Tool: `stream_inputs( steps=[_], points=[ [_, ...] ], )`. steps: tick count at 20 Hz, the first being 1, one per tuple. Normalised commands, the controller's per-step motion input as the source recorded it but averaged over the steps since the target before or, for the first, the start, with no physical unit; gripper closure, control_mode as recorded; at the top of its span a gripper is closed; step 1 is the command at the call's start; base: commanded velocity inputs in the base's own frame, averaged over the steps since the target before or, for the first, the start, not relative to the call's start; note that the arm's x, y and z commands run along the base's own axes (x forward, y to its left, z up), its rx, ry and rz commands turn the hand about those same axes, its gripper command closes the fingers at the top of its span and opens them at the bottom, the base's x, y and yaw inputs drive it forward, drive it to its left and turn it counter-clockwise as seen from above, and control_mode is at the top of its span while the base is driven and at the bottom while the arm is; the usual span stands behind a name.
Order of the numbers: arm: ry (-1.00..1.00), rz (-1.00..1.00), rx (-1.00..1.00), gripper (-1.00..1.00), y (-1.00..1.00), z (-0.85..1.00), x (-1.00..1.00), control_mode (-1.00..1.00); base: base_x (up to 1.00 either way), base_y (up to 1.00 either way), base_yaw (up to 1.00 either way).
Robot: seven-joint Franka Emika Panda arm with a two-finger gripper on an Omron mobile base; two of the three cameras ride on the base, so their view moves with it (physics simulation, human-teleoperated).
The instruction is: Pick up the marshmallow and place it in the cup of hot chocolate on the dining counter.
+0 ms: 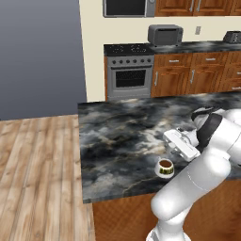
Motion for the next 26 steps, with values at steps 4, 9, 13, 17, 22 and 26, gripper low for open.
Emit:
stream_inputs(
  steps=[4, 9, 13, 17, 22, 26],
  points=[
    [0.03, -0.09, -0.02, 1.00, 0.02, -0.18, -0.14, -1.00, 0.00, 0.00, 0.00],
    [0.03, -0.07, -0.03, 1.00, 0.01, -0.09, -0.02, -1.00, 0.00, 0.00, 0.00],
    [0.03, -0.05, -0.02, 1.00, 0.01, -0.01, -0.02, -1.00, 0.00, 0.00, 0.00],
    [0.12, -0.04, -0.02, 1.00, 0.06, 0.00, -0.05, -1.00, 0.00, 0.00, 0.00],
    [0.06, -0.01, -0.04, 1.00, 0.13, -0.03, -0.20, -1.00, 0.00, 0.00, 0.00],
    [0.00, 0.00, -0.10, 1.00, 0.23, -0.13, -0.09, -1.00, 0.00, 0.00, 0.00]
  ],
)
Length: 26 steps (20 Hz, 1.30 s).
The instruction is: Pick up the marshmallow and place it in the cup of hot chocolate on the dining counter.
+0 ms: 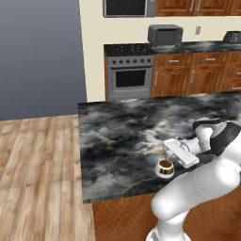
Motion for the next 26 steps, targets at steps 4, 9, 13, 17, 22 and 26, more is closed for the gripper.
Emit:
stream_inputs(
  steps=[4, 9, 13, 17, 22, 26],
  points=[
    [-0.07, 0.00, -0.10, 1.00, 0.20, -0.14, -0.02, -1.00, 0.00, 0.00, 0.00],
    [-0.01, 0.00, -0.05, 1.00, 0.03, -0.18, 0.04, -1.00, 0.00, 0.00, 0.00],
    [0.00, 0.00, -0.02, 1.00, 0.00, -0.25, 0.06, -1.00, 0.00, 0.00, 0.00],
    [0.00, 0.00, -0.01, 1.00, 0.00, -0.22, 0.15, -1.00, 0.00, 0.00, 0.00],
    [0.00, 0.00, 0.00, 1.00, 0.00, -0.20, 0.34, -1.00, 0.00, 0.00, 0.00],
    [0.00, 0.00, 0.00, 1.00, -0.03, -0.16, 0.25, -1.00, 0.00, 0.00, 0.00]
  ],
)
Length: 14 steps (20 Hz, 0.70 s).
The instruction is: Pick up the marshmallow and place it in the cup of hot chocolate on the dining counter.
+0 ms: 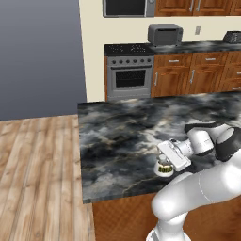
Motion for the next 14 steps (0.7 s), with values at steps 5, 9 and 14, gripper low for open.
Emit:
stream_inputs(
  steps=[5, 9, 14],
  points=[
    [0.00, 0.00, 0.00, 1.00, -0.10, -0.06, -0.10, -1.00, 0.00, 0.00, 0.00],
    [0.00, 0.00, 0.00, 1.00, 0.00, 0.00, -0.23, -1.00, 0.00, 0.00, 0.00],
    [0.00, 0.00, 0.00, 1.00, 0.00, 0.04, 0.04, -1.00, 0.00, 0.00, 0.00]
  ],
)
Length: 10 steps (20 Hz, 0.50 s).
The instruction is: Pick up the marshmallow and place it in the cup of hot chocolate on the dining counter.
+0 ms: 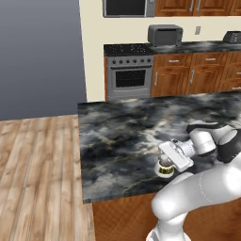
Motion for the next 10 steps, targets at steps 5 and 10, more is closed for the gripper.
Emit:
stream_inputs(
  steps=[5, 10],
  points=[
    [0.00, 0.00, 0.00, 1.00, 0.00, 0.01, 0.12, -1.00, 0.00, 0.00, 0.00],
    [0.07, 0.00, 0.00, 1.00, -0.01, -0.10, 0.07, -1.00, 0.00, 0.00, 0.00]
  ],
)
